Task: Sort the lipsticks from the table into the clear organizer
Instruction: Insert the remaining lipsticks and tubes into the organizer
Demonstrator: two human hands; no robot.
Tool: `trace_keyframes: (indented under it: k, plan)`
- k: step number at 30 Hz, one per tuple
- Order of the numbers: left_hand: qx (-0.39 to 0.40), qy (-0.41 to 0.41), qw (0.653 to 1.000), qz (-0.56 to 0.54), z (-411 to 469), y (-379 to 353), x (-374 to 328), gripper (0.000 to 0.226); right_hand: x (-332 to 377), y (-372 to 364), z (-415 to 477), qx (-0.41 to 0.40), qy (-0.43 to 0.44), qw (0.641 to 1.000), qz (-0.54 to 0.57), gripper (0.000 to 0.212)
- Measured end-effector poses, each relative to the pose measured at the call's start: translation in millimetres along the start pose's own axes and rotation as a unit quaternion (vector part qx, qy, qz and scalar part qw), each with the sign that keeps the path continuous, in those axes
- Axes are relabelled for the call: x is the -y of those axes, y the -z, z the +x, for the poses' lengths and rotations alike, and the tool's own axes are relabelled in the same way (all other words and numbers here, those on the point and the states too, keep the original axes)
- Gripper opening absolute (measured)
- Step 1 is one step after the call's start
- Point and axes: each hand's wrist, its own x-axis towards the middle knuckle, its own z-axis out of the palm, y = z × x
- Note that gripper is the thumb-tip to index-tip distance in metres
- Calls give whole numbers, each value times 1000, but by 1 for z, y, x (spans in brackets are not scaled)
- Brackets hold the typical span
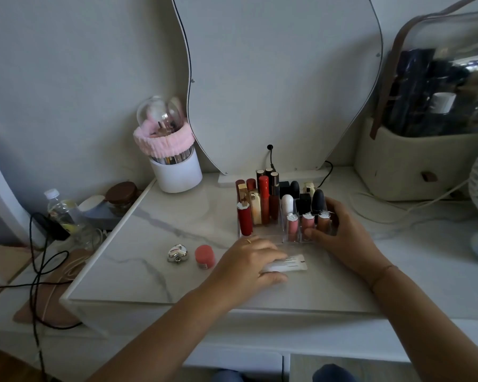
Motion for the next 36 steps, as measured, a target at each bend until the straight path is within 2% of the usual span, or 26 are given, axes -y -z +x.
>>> trace_keyframes:
  k: [3,10,14,16,18,20,27,31,36]
  plan:
    - [9,8,1000,2,2,-2,0,42,0,0,0,3,-2,1000,8,75]
    - [-42,-8,998,41,13,1,-11,33,0,0,0,5,-1,1000,17,75]
    - [-144,33,989,12,28,25,-13,20,1,0,-1,1,0,1000,11,74]
    - [-207,78,975,-36,36,39,-12,11,1,0,-1,1,0,1000,10,74]
    - [-255,121,953,-107,44,50,-8,12,1,0,-1,3,3,1000,11,74]
    - [-280,148,939,-134,51,55,-2,15,1,0,0,3,3,1000,15,74]
    - [-281,219,925,-133,58,42,14,17,-1,0,0,9,-1,1000,24,75]
    - [-292,211,931,-60,59,37,18,25,-2,0,1,7,0,1000,25,75]
    - [-298,175,938,-27,59,34,21,22,-2,-1,1,3,-1,1000,28,75]
